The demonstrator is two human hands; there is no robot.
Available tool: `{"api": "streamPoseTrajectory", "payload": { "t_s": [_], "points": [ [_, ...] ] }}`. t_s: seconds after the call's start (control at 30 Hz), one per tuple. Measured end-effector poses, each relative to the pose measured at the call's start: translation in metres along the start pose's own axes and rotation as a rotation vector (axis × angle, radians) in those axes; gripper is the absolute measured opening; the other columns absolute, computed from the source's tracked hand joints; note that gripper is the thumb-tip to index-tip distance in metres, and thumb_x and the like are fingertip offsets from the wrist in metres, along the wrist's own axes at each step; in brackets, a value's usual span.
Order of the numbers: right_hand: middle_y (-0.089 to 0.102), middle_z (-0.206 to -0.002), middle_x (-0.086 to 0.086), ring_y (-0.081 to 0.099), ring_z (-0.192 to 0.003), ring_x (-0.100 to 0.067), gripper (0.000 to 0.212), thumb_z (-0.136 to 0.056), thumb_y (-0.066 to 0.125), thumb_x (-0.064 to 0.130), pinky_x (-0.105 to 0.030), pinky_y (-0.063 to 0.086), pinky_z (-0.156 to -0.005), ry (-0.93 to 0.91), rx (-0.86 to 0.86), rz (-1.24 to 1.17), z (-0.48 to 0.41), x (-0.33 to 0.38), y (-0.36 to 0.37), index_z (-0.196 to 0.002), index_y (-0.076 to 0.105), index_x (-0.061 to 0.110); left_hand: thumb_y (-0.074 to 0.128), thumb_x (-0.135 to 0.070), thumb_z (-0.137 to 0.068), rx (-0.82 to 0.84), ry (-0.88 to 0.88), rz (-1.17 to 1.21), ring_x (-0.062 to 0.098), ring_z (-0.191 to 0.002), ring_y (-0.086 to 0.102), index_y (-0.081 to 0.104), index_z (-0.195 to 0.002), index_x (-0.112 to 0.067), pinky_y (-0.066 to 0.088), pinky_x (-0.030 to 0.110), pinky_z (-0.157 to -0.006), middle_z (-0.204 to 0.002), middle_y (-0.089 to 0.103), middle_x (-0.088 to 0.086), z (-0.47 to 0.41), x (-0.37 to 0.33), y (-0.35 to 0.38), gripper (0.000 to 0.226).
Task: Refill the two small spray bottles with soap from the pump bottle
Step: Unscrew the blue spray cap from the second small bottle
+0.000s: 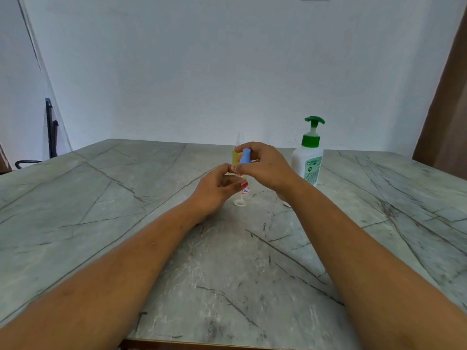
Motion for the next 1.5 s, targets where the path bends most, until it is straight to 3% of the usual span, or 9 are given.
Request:
{"api": "streamPoseTrajectory", "payload": {
  "t_s": [0.3,0.37,0.5,0.7,0.83,0.93,1.03,1.13,1.5],
  "points": [
    [0.062,-0.094,0.008,0.058,-0.084,-0.005,0.023,-0.080,0.072,0.012,-0.009,0.044,-0.065,-0.029,-0.078,-0.007,-0.001,0.000,-0.010,-0.102,0.067,0.016,0.058,-0.032,-0.088,0.039,-0.020,0.008,0.005,-0.094,0.065,0.055,-0.115,-0.021,0.043,0.013,-0.077,-0.105,0.070,-0.004,0.000,0.002,0.003,0.029],
    [0.061,-0.089,0.012,0.057,-0.077,0.000,0.022,-0.079,0.073,0.010,-0.004,0.043,-0.058,-0.049,-0.152,-0.082,-0.002,0.003,-0.019,-0.099,0.067,0.017,0.058,-0.036,-0.088,0.031,-0.039,-0.010,0.005,-0.093,0.064,0.054,-0.115,-0.022,0.042,0.015,-0.073,-0.104,0.070,-0.005,0.000,0.004,0.002,0.031],
    [0.063,-0.094,0.012,0.059,-0.079,-0.002,0.025,-0.080,0.073,0.012,-0.006,0.046,-0.063,-0.103,-0.312,-0.222,-0.002,0.012,-0.040,-0.101,0.064,0.022,0.056,-0.036,-0.088,0.019,-0.060,-0.046,0.002,-0.089,0.063,0.052,-0.112,-0.026,0.042,0.017,-0.071,-0.104,0.069,-0.007,-0.002,0.006,0.001,0.026],
    [0.059,-0.106,0.001,0.060,-0.086,-0.009,0.031,-0.082,0.070,0.012,-0.010,0.049,-0.068,-0.182,-0.549,-0.348,0.006,0.021,-0.060,-0.106,0.056,0.027,0.060,-0.034,-0.087,-0.045,-0.074,-0.093,0.011,-0.094,0.063,0.053,-0.108,-0.026,0.043,0.022,-0.083,-0.106,0.067,-0.004,-0.002,0.007,-0.008,0.024],
    [0.059,-0.093,0.005,0.059,-0.078,0.001,0.023,-0.081,0.070,0.006,-0.010,0.047,-0.066,-0.283,-0.660,-0.379,0.014,0.028,-0.064,-0.093,0.054,0.017,0.065,-0.029,-0.085,-0.144,-0.094,-0.103,0.003,-0.081,0.062,0.056,-0.104,-0.020,0.041,0.011,-0.067,-0.096,0.068,-0.002,-0.002,0.011,-0.030,0.023],
    [0.059,-0.085,-0.002,0.056,-0.074,-0.009,0.020,-0.078,0.073,0.008,-0.012,0.043,-0.062,-0.221,-0.610,-0.206,0.011,0.017,-0.051,-0.084,0.054,0.012,0.066,-0.025,-0.085,-0.189,-0.107,-0.109,0.004,-0.081,0.061,0.057,-0.104,-0.016,0.039,0.002,-0.060,-0.096,0.068,0.001,-0.001,0.014,-0.041,0.023],
    [0.062,-0.086,-0.007,0.055,-0.076,-0.017,0.017,-0.079,0.073,0.012,-0.020,0.039,-0.064,-0.059,-0.452,0.083,0.004,-0.011,-0.028,-0.077,0.056,0.012,0.064,-0.025,-0.086,-0.174,-0.121,-0.115,0.009,-0.087,0.062,0.056,-0.104,-0.017,0.040,0.007,-0.062,-0.099,0.068,0.002,0.000,0.015,-0.044,0.021],
    [0.064,-0.094,-0.010,0.055,-0.076,-0.015,0.016,-0.081,0.067,0.006,-0.015,0.036,-0.064,0.048,-0.320,0.305,0.003,-0.036,-0.009,-0.071,0.058,0.014,0.063,-0.025,-0.087,-0.149,-0.121,-0.117,0.009,-0.089,0.061,0.055,-0.103,-0.018,0.039,0.008,-0.064,-0.099,0.069,0.003,0.001,0.016,-0.042,0.018],
    [0.062,-0.100,-0.008,0.056,-0.090,-0.019,0.013,-0.081,0.059,-0.002,-0.026,0.046,-0.078,0.147,-0.111,0.431,0.000,-0.060,0.010,-0.082,0.064,0.010,0.061,-0.024,-0.089,-0.066,-0.117,-0.072,0.014,-0.097,0.064,0.054,-0.096,-0.026,0.046,0.034,-0.094,-0.100,0.070,0.003,-0.004,0.019,-0.031,0.010]
  ]
}}
Point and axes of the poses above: each hand's wrist, its own z-axis away from the middle knuckle, its own y-axis out of the palm, x = y × z, the point moved 7 cm from there along -z, towards the middle knuckle
